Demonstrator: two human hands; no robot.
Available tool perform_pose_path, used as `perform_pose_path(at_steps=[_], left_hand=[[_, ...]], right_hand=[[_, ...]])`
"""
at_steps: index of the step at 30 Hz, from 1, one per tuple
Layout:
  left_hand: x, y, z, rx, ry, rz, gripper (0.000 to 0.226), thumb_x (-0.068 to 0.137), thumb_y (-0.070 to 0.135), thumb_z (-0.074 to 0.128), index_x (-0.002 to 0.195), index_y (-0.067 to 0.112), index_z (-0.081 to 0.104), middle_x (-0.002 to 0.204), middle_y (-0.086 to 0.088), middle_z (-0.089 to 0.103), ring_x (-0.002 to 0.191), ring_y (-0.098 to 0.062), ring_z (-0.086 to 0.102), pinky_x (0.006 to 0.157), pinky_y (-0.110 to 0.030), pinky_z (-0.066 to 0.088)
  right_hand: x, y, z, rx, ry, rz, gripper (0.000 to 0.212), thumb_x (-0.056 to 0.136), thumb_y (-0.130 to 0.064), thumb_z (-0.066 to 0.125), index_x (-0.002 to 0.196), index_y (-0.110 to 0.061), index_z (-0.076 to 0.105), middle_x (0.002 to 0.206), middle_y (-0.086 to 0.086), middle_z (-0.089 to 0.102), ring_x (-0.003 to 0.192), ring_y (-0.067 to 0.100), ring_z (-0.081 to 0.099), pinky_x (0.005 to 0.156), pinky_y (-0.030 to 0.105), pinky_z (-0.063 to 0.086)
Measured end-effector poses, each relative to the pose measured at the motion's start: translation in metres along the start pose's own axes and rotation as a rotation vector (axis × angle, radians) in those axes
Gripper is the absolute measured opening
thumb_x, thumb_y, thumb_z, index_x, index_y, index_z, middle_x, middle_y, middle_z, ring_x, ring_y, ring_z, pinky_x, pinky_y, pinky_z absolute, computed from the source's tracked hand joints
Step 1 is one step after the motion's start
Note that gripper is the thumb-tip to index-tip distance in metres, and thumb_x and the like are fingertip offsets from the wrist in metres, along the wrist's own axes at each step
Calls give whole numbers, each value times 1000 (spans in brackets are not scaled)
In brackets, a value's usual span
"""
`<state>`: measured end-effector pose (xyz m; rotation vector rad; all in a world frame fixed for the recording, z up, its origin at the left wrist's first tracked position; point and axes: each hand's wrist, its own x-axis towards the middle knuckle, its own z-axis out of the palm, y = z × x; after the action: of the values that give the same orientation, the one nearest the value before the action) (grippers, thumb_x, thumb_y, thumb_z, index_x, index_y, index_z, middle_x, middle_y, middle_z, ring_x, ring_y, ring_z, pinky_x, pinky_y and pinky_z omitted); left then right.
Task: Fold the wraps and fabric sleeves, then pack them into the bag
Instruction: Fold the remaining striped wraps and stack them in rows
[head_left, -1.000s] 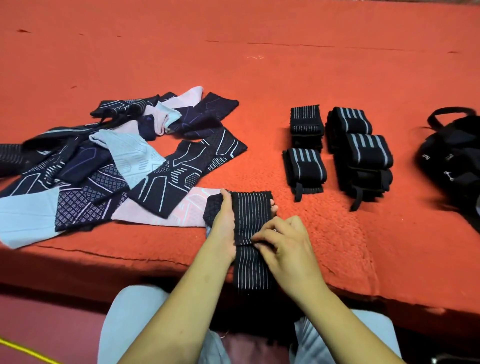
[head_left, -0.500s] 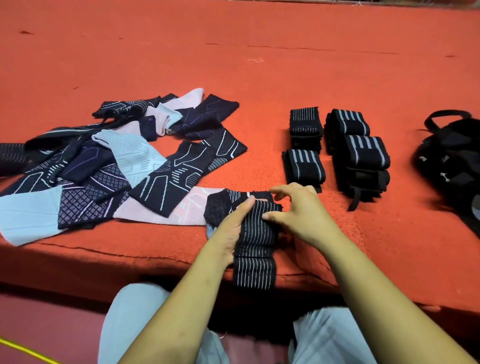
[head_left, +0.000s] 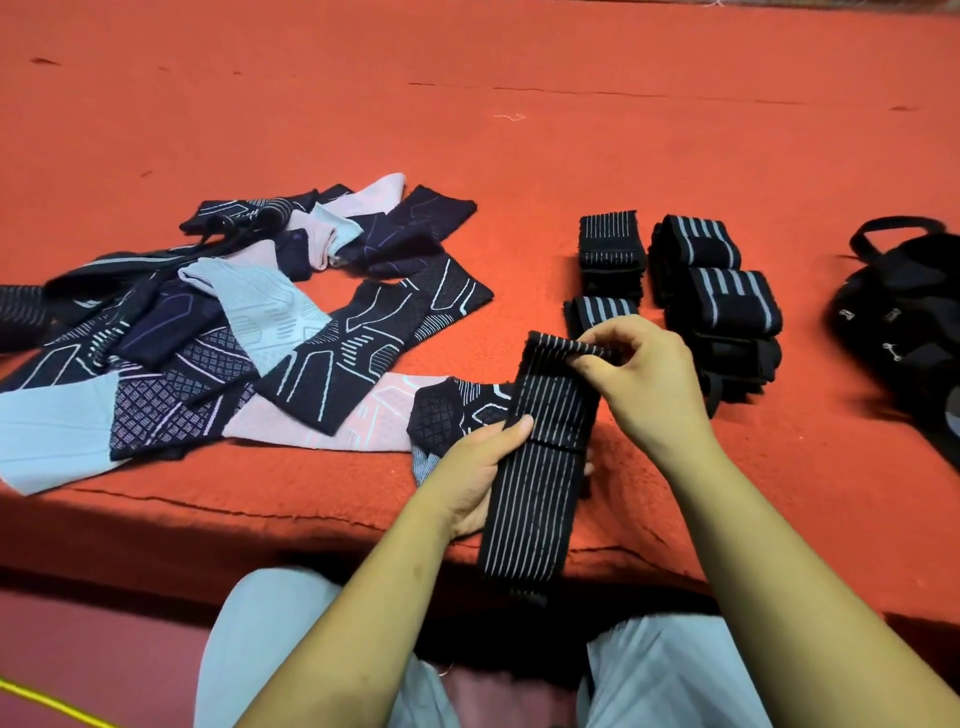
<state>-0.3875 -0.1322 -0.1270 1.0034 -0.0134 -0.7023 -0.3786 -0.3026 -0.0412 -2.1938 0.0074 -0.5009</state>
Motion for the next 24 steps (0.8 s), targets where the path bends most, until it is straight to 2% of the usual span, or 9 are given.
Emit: perform_pose_path(at_steps=[3,5,7,11,13,15,18,22,24], left_hand=[[0,-1,-1,7,31,0,58,94,34,61,127,-13,52,125,-40,56,120,-52,54,104,-57,46],[0,-1,0,3,31,-11,58,93,38,63,123,-11,58,122,-38,59,116,-49,57,104,-57,46],[2,-1,1,-19,21,-31,53,95,38,57,118,-9,63,116,-35,63,106,-42,64,98,-53,51],[5,-2,1,-93,27,-37,49,95,36,52,111,-7,69,111,-33,65,98,-38,68,92,-48,55],[7,-1,2,-154,90,-34,44,91,33,53,106,-3,72,107,-28,69,92,-34,71,85,-43,59],[9,-1,2,-200,143,-20,40,92,31,50,109,1,70,106,-22,71,90,-30,72,81,-41,59],[8,2,4,-214,190,-2,41,101,26,39,116,-1,67,108,-22,71,95,-30,71,87,-43,55],[8,4,5,-277,233,-6,49,102,29,35,128,-6,59,115,-26,67,104,-36,66,101,-48,48],[10,7,7,-297,261,7,49,101,29,35,124,-5,61,110,-25,69,99,-35,68,97,-47,50]], right_hand=[[-5,-3,0,61,82,-34,11,79,-8,74,82,-18,70,84,-7,66,80,5,60,75,21,45],[-10,-5,0,96,132,-57,13,80,-5,73,83,-18,70,85,-6,66,81,4,60,74,17,44],[-16,-7,-2,141,157,-60,16,80,-3,71,85,-18,70,86,-7,66,79,2,58,73,17,43],[-30,-7,-3,167,120,-103,21,80,2,69,87,-18,70,86,-7,65,76,5,57,70,16,42],[-40,-2,-2,171,71,-147,22,79,5,69,87,-16,70,87,-6,65,79,9,60,72,19,44],[-52,7,3,169,15,-181,24,78,7,69,88,-16,69,89,-6,64,82,10,60,72,24,47],[-69,17,12,166,-17,-179,28,78,8,71,89,-17,70,94,-7,65,89,10,61,73,20,45],[-78,20,16,175,-34,-172,27,77,9,71,89,-15,70,96,-6,64,92,11,61,72,16,43],[-80,21,16,172,-50,-169,24,77,7,70,87,-14,70,96,-5,63,93,12,61,73,16,43]])
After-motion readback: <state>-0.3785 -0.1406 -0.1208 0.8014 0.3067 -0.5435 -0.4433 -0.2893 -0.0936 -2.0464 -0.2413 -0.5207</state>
